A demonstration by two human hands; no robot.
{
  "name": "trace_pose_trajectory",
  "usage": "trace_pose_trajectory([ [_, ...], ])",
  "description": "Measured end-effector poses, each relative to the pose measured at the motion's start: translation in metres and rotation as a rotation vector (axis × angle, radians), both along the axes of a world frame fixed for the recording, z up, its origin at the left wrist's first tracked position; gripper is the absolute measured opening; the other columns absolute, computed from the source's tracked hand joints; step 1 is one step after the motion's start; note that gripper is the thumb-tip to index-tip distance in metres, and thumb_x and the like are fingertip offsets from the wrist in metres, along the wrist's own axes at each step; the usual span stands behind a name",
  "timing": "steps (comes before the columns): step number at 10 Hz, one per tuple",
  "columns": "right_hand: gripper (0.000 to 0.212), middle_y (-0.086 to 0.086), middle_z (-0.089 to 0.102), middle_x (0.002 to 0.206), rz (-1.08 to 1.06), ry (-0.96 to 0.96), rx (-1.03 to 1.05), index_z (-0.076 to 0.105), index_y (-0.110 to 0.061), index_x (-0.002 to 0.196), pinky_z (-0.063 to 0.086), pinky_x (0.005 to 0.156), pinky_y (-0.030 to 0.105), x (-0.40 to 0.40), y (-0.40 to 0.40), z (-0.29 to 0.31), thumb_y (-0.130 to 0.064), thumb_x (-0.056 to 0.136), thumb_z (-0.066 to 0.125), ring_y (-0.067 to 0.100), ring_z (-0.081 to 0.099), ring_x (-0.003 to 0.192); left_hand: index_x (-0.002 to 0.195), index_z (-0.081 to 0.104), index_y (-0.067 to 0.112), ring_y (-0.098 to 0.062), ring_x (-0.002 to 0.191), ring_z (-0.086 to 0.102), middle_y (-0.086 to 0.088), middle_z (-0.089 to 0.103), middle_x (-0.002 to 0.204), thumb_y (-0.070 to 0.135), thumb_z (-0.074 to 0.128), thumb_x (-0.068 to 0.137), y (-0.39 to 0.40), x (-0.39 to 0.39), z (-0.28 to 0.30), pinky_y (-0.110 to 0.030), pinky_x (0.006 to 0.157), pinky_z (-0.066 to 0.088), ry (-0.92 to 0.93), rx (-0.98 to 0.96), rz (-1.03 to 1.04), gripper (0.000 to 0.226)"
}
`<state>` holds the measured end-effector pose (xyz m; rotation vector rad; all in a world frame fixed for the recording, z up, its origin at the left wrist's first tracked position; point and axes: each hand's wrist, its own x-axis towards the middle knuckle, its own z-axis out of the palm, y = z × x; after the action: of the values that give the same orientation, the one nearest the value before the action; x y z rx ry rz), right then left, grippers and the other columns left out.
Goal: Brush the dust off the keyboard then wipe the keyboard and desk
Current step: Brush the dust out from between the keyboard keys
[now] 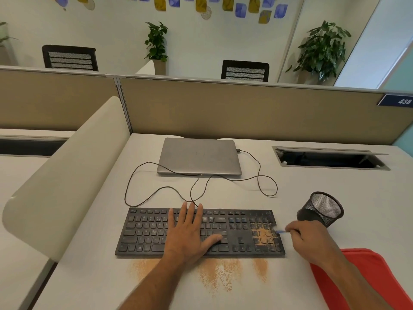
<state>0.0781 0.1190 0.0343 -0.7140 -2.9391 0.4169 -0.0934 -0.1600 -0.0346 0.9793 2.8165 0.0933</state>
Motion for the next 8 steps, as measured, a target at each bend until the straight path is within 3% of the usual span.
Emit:
trace_pose_trajectory([
  [1, 0.023, -0.016, 0.068, 0.062, 0.051, -0.121, 0.026, 0.07, -0.026, 0.06, 0.05, 0.06, 0.028, 0.004, 0.006, 0.017, -0.022, 0.072, 0.05, 0.004, 0.059, 0.059, 0.157, -0.018, 0.025, -0.022, 0.15, -0.025, -0.003, -0.014, 0.167, 0.095, -0.007, 0.073, 0.0, 0.0, 0.001, -0.059, 0.119, -0.013, -0.001, 0.001, 0.002, 0.11],
  [2, 0.024, -0.016, 0.065, 0.058, 0.025, -0.024, -0.035, 0.07, -0.029, 0.064, 0.048, 0.057, 0.025, 0.001, 0.007, 0.021, -0.01, 0.076, 0.059, 0.002, 0.06, 0.058, 0.156, -0.018, 0.025, -0.022, 0.15, -0.025, -0.003, -0.014, 0.167, 0.095, -0.007, 0.074, 0.0, 0.001, 0.002, -0.058, 0.119, -0.014, -0.002, -0.003, -0.001, 0.109],
  [3, 0.021, -0.012, 0.068, 0.071, -0.018, 0.139, -0.123, 0.072, -0.019, 0.098, 0.05, 0.063, 0.025, -0.01, 0.005, 0.013, -0.009, 0.088, 0.057, 0.003, 0.061, 0.062, 0.156, -0.018, 0.025, -0.023, 0.15, -0.025, -0.003, -0.014, 0.167, 0.095, -0.005, 0.075, 0.0, 0.001, 0.002, -0.058, 0.119, -0.014, -0.002, -0.008, 0.001, 0.108],
  [4, 0.025, -0.007, 0.071, 0.085, 0.022, 0.082, -0.144, 0.067, -0.019, 0.113, 0.05, 0.07, 0.024, -0.015, -0.001, 0.007, -0.013, 0.093, 0.053, 0.004, 0.062, 0.073, 0.157, -0.018, 0.025, -0.023, 0.15, -0.025, -0.003, -0.014, 0.167, 0.095, -0.005, 0.075, 0.0, 0.0, 0.002, -0.059, 0.119, -0.013, -0.003, -0.013, 0.001, 0.108],
  [5, 0.028, -0.016, 0.064, 0.073, 0.093, -0.016, -0.071, 0.071, -0.023, 0.105, 0.045, 0.064, 0.023, -0.015, -0.005, 0.009, -0.019, 0.091, 0.047, 0.006, 0.058, 0.068, 0.157, -0.018, 0.025, -0.023, 0.15, -0.025, -0.003, -0.014, 0.167, 0.095, -0.005, 0.075, 0.0, 0.0, 0.002, -0.059, 0.119, -0.012, -0.007, -0.012, 0.002, 0.109],
  [6, 0.033, -0.018, 0.056, 0.056, 0.142, -0.086, -0.001, 0.074, -0.024, 0.08, 0.046, 0.059, 0.027, -0.014, -0.004, 0.017, -0.027, 0.076, 0.042, 0.005, 0.056, 0.058, 0.156, -0.018, 0.025, -0.023, 0.15, -0.025, -0.003, -0.014, 0.167, 0.095, -0.005, 0.075, 0.0, 0.0, 0.002, -0.059, 0.119, -0.012, -0.008, -0.015, -0.001, 0.108],
  [7, 0.03, -0.015, 0.063, 0.056, 0.186, -0.136, 0.006, 0.072, -0.021, 0.064, 0.048, 0.057, 0.026, -0.011, 0.0, 0.024, -0.03, 0.065, 0.044, 0.004, 0.058, 0.057, 0.156, -0.019, 0.025, -0.023, 0.15, -0.026, -0.003, -0.015, 0.167, 0.095, -0.004, 0.075, 0.0, 0.0, 0.002, -0.059, 0.119, -0.012, -0.011, -0.019, 0.0, 0.108],
  [8, 0.023, -0.015, 0.064, 0.057, 0.128, -0.042, -0.029, 0.074, -0.022, 0.071, 0.044, 0.054, 0.021, -0.01, 0.003, 0.022, -0.024, 0.073, 0.051, 0.003, 0.059, 0.058, 0.156, -0.019, 0.025, -0.023, 0.15, -0.026, -0.003, -0.015, 0.167, 0.094, -0.003, 0.076, 0.001, 0.0, 0.002, -0.059, 0.119, -0.012, -0.012, -0.02, -0.001, 0.107],
])
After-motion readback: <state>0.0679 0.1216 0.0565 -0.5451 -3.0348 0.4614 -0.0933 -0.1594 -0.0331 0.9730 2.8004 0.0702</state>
